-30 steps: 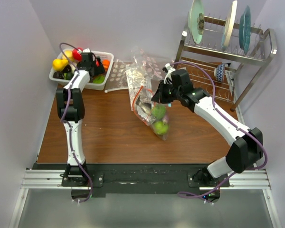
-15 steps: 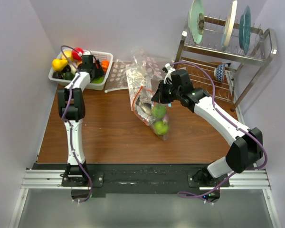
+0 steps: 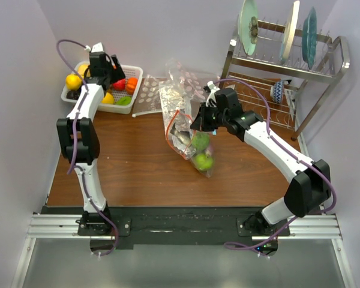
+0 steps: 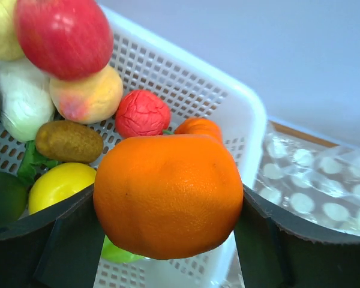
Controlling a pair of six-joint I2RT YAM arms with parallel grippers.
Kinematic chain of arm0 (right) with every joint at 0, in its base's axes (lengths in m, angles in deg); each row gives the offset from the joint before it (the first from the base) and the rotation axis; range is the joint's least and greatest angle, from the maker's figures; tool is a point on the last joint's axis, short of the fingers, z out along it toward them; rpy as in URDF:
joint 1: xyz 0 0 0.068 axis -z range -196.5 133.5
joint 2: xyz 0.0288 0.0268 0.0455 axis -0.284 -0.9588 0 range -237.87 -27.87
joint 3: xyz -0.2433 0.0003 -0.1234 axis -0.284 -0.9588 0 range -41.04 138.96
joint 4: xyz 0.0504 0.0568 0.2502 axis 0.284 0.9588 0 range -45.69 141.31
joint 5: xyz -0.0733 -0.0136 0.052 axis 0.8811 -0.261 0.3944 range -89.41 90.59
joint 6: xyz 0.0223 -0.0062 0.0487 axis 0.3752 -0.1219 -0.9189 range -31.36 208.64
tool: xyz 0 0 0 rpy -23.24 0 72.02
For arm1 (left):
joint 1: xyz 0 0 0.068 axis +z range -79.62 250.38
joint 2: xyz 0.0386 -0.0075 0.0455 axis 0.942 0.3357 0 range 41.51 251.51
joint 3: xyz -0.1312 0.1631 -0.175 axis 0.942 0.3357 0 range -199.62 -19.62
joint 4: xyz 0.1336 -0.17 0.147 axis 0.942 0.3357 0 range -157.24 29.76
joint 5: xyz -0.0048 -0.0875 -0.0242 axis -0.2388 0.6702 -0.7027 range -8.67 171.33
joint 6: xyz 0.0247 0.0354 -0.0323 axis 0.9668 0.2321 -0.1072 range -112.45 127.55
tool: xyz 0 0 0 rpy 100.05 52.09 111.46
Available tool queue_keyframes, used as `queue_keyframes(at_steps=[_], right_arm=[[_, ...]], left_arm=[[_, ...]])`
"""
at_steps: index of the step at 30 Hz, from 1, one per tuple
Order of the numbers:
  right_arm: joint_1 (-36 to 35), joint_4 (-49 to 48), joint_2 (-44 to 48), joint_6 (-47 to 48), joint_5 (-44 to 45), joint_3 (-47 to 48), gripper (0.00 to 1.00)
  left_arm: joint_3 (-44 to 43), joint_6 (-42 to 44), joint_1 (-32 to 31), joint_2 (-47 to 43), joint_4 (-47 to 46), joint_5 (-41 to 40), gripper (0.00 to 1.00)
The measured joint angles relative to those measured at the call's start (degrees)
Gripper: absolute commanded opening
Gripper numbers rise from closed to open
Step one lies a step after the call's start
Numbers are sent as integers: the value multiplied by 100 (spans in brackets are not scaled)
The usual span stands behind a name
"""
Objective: Place the food in the zip-top bag and seal the zipper
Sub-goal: Pick up the fake fruit from the bin, then place the fake fruit in the zipper food storage bag.
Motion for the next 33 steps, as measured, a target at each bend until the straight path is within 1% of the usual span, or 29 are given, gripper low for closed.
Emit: queue_keyframes(at_steps=[3,6,10,17,21,29,33], right_arm=[[0,0,0,0,-11,0,0],[0,2,0,0,-17,0,0],[0,2,0,0,-37,0,0],[0,4,-26,0,-173,11,0],[0,13,-48,-2,-181,28,0],[0,52,-55,0,-221,90,0],[0,57,-55,-2,-273,90,0]], left_arm=[[98,-44,4,-310,20,149,53],[275,-157,15,-562,59,474,54],[800,-444,13,-929,74,1099,55],[1572,-813,-98,-1567,52,1921,55],[2076,-994,-350,-2140,-52,2269,55],[2911,-1093,-1261,-3335,-197,2664,55],[3204,-1128,-1368,-3829,-199,2798,55]])
